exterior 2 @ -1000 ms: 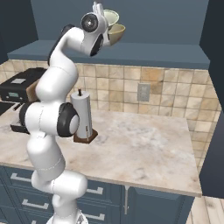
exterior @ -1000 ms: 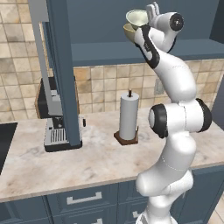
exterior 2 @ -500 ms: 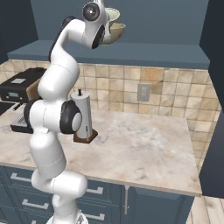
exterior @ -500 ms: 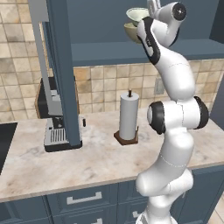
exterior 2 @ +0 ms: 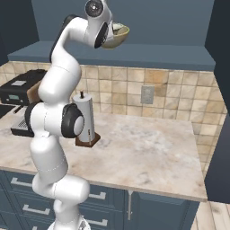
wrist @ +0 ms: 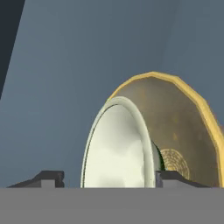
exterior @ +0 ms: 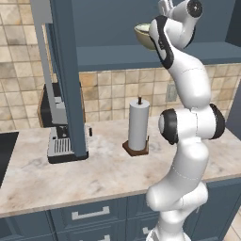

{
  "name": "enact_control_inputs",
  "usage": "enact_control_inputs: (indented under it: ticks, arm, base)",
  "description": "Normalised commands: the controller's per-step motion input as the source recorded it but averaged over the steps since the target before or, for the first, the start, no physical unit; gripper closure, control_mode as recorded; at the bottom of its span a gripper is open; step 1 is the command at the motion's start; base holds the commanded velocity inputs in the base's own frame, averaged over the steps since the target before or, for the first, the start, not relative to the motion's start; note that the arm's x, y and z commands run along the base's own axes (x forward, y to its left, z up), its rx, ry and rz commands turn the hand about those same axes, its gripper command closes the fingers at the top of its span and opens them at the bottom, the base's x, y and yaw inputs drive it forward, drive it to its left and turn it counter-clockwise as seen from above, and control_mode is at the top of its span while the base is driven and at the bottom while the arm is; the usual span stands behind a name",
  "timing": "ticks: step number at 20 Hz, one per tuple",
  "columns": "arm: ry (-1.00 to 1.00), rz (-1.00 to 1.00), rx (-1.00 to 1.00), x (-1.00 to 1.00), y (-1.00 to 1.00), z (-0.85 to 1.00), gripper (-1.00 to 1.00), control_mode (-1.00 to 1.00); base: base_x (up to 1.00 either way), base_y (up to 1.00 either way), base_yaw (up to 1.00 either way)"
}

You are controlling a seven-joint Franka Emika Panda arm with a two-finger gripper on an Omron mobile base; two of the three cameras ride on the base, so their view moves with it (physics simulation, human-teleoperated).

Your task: Pick up the bowls on the counter and stack them on top of one another in the open cabinet. Place the smaller bowl on top of the larger bowl.

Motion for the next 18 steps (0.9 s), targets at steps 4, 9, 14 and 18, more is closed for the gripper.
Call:
enact_control_inputs:
  ticks: [4, 9, 14, 18]
  arm:
    - [0.00, 0.00, 0.00, 0.00, 0.00, -0.05, -1.00, -1.00]
    - [-0.05, 0.00, 0.00, -0.06, 0.00, -0.01, -1.00, -1.00]
    - [-0.12, 0.00, 0.00, -0.26, 0.00, -0.17, -1.00, -1.00]
    - [-0.13, 0.00, 0.00, -0.31, 0.00, -0.12, -1.00, -1.00]
  base:
    - [0.00, 0.00, 0.00]
    - [0.00, 0.00, 0.00]
    - [0.00, 0.00, 0.00]
    - [0.00, 0.00, 0.00]
